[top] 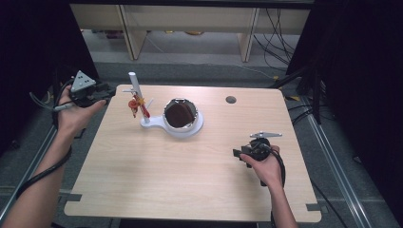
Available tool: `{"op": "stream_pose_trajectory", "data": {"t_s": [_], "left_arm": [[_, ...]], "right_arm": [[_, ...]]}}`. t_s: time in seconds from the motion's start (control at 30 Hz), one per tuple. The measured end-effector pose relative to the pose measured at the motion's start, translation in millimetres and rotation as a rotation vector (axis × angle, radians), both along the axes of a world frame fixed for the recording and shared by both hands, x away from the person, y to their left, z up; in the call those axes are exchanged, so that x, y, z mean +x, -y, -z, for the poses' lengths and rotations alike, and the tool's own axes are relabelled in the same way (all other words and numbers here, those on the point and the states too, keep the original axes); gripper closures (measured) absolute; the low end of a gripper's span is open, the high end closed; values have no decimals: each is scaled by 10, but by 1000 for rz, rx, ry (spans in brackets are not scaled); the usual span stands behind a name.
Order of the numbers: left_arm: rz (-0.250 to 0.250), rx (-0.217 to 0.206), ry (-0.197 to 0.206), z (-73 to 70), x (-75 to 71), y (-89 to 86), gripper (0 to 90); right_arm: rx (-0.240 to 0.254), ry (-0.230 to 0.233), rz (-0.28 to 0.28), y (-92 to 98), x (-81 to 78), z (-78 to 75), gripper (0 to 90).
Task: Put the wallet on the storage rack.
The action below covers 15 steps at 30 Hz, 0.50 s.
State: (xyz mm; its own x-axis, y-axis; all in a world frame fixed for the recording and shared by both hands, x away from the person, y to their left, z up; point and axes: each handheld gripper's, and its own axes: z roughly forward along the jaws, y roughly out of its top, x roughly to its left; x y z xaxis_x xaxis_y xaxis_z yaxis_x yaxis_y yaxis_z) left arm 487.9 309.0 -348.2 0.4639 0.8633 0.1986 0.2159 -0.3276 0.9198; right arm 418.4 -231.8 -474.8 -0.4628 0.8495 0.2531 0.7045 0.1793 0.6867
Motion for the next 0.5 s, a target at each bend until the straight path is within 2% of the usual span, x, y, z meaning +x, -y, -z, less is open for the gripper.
{"op": "stream_pose_trajectory", "data": {"t_s": [0.13, 0.17, 0.27, 0.3, 0.33, 0.5], "left_arm": [[-13, 0, 3, 28, -89, -5, 536], [-13, 2, 2, 30, -100, -9, 496], [-11, 10, 11, 55, -152, 0, 473], [-14, 8, 14, 64, -177, 8, 468], [-14, 10, 18, 69, -198, 10, 462], [-23, -15, 27, 107, -311, 16, 419]], "right_arm": [[15, -19, 15, -19, -16, -10, 543], [14, -17, 16, -20, -17, -9, 542], [9, -9, 11, -11, -10, -5, 542], [18, -28, 25, -25, -23, -13, 541], [15, -22, 19, -23, -18, -9, 541], [14, -20, 16, -21, -18, -5, 540]]}}
